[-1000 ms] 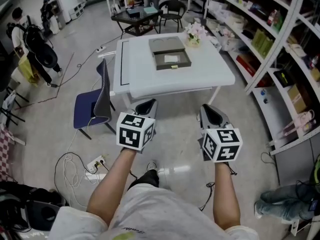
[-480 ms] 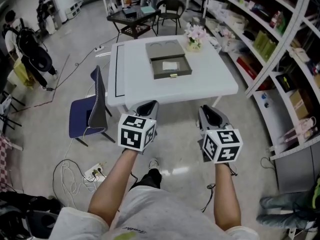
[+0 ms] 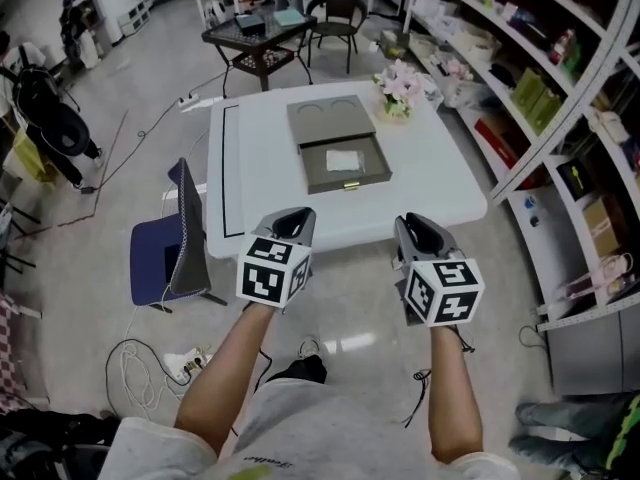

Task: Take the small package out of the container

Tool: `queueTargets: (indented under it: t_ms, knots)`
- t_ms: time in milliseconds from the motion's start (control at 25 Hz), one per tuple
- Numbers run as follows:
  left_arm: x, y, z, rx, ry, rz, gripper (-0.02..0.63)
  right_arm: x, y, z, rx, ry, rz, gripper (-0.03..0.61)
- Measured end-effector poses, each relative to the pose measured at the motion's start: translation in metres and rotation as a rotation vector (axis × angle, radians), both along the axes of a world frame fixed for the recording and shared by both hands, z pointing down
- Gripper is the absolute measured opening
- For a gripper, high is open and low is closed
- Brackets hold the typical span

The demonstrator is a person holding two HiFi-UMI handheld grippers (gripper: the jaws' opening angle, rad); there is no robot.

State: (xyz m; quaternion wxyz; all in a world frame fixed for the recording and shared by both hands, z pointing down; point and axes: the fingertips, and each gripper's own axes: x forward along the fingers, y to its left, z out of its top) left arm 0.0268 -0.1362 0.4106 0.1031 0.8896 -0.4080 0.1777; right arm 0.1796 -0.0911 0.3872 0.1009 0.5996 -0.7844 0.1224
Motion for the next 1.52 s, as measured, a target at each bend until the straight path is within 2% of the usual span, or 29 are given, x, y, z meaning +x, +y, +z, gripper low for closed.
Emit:
queueTargets:
  t_ms: [360,760,1320,1520]
  knots:
    - [-0.009,-0.076,0.009,-0.030,0.003,0.021,0.005,-0.006,-0.076,0.004,-0.045,0.008,0.016,0.087]
    - [-0.023,-0.129,0.020,-0.045,0.022,0.028,0.005,-0.015,-0.135,0.027,-0.156,0.012,0.015,0.117]
    - [-0.035,-0.199,0.044,-0.052,0.005,-0.014,0.005,-0.011,-0.221,0.081,-0.353,-0.028,-0.039,0.149]
    - [-0.031,-0.227,0.060,-0.074,-0.008,-0.019,0.005,-0.010,-0.251,0.106,-0.453,-0.041,-0.063,0.157]
